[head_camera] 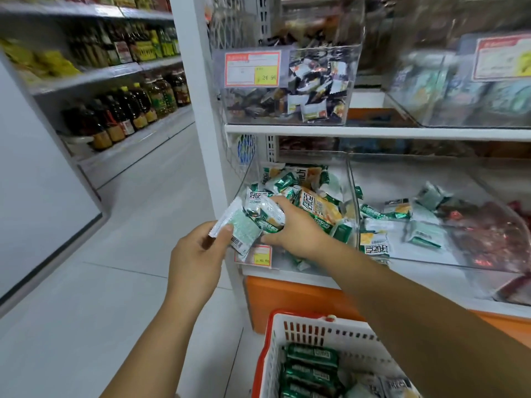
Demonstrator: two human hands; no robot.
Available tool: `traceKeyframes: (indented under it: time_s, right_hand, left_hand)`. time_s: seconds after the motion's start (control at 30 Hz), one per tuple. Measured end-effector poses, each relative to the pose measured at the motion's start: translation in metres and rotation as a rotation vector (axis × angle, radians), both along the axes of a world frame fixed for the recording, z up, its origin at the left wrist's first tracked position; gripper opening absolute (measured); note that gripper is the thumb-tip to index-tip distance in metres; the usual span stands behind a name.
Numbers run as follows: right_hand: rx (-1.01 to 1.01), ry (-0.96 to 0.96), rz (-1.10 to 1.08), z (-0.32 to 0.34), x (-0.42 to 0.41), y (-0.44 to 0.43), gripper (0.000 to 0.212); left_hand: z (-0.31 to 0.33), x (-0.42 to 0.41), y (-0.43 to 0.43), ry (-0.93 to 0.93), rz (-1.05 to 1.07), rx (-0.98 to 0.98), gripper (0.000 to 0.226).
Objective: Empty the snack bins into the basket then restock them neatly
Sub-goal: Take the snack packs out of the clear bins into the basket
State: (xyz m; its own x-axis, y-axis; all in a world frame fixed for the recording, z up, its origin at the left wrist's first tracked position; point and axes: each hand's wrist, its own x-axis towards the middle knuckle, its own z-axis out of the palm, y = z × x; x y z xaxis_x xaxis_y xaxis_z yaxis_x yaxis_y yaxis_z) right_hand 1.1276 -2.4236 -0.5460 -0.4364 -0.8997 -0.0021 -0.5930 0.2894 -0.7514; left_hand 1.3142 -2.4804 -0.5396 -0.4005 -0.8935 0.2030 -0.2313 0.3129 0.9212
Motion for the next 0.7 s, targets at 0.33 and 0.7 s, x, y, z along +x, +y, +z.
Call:
traceKeyframes:
  time_s: [0.33, 0.7]
  right_hand:
    - [-0.426, -0.292, -0.249, 0.020, 0.019, 0.111, 0.063]
    - [0.413, -0.624, -0.690, -0.190, -0.010, 0.292, 0.075]
  left_hand:
    - [-0.011, -0.005, 0.027, -0.037, -0.252, 0.104, 0.015]
    - [-0.223, -0.087, 0.166, -0.810, -0.756, 0.437, 0.033]
